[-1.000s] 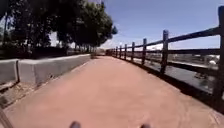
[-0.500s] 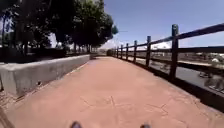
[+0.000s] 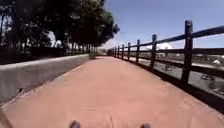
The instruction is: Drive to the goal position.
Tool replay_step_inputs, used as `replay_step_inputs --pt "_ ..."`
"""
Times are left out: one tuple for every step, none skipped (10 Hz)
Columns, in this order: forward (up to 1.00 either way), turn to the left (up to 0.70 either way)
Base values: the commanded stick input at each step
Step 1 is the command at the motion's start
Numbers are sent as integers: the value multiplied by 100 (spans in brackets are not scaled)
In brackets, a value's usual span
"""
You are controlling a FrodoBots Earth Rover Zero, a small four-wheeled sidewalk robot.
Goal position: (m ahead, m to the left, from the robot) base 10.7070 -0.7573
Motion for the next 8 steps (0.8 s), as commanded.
replay_step_inputs --pt "100 0" --pt "100 0" --pt "100 0" --pt "100 0" --pt "100 0" --pt "100 0" --pt "100 0" --pt "100 0"
